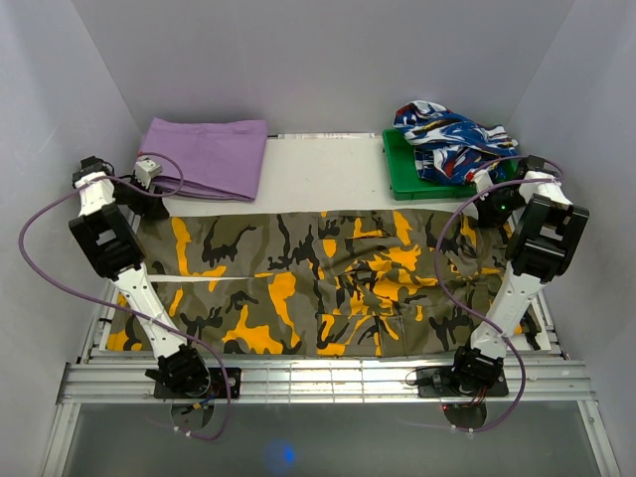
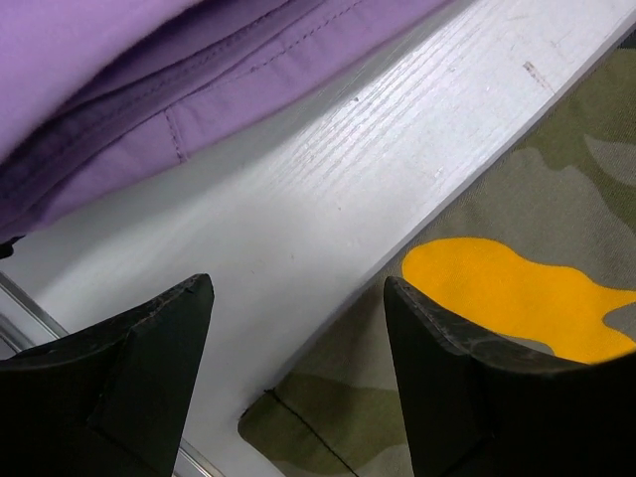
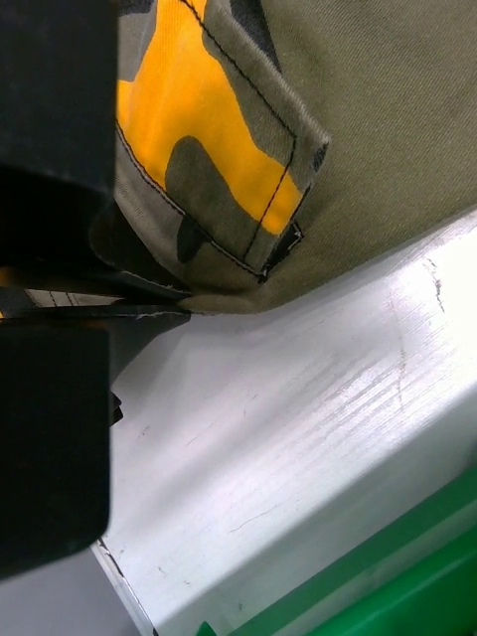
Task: Fold and stack the trousers
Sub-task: Fold the trousers
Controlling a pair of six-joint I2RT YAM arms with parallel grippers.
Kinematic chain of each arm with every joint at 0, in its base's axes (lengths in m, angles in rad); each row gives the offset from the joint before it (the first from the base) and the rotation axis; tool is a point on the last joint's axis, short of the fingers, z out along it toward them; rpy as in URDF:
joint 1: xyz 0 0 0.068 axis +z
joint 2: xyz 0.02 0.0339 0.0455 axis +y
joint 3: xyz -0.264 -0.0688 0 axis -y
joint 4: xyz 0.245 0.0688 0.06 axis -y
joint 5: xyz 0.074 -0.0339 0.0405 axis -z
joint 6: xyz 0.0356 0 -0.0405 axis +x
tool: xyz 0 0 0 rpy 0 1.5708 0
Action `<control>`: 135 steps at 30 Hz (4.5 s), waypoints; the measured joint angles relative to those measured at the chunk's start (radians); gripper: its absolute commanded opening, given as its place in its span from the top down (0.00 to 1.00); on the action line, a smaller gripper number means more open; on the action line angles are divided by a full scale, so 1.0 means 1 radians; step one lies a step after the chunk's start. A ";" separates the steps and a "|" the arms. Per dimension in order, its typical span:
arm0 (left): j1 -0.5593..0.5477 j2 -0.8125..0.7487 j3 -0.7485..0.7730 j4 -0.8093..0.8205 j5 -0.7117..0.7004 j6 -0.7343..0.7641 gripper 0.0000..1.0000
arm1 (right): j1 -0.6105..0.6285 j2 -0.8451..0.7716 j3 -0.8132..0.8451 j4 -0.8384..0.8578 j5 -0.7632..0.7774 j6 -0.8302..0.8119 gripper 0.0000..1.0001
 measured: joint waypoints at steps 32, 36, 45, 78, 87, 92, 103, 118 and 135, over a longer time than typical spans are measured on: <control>0.015 0.046 0.069 -0.240 -0.009 0.278 0.23 | 0.000 -0.056 -0.056 -0.006 0.002 -0.030 0.92; 0.017 0.046 0.069 -0.241 -0.010 0.275 0.23 | 0.000 -0.056 -0.056 -0.005 0.002 -0.030 0.92; 0.013 0.048 0.072 -0.211 -0.084 0.267 0.38 | 0.000 -0.064 -0.056 -0.006 0.002 -0.030 0.92; 0.156 -0.532 -0.554 0.124 0.093 0.159 1.00 | -0.145 -0.592 -0.311 -0.026 -0.180 -0.143 0.92; 0.406 -0.774 -0.830 -0.028 0.132 0.474 1.00 | -0.256 -0.866 -0.577 -0.158 -0.175 -0.463 0.92; 0.527 -0.779 -1.018 -0.113 -0.017 0.641 1.00 | -0.298 -0.896 -0.770 -0.189 -0.084 -0.586 0.92; 0.462 -0.714 -1.133 0.013 -0.177 0.442 1.00 | -0.284 -0.735 -0.911 -0.049 0.010 -0.505 0.92; 0.120 -0.417 -0.696 0.191 -0.105 -0.146 1.00 | -0.258 -0.462 -0.480 0.019 -0.074 -0.211 0.92; 0.122 -0.422 -0.246 0.127 0.143 -0.345 1.00 | -0.285 -0.612 -0.262 -0.143 -0.338 -0.167 0.92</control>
